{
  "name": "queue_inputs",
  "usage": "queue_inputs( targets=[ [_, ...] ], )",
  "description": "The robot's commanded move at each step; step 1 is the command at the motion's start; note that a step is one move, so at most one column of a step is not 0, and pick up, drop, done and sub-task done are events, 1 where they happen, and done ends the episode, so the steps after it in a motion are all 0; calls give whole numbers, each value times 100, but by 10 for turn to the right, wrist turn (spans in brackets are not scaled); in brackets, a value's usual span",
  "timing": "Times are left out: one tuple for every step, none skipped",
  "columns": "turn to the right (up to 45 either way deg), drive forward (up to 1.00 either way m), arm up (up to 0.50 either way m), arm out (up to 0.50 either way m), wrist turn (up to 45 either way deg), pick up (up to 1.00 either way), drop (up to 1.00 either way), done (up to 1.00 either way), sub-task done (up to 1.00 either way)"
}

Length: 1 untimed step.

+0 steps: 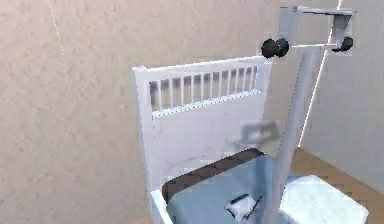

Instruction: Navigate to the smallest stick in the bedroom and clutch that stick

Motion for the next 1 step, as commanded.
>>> queue_inputs(
  targets=[
    [-450, 0, 0, 0, 0, 0, 0, 0, 0]
  ],
)
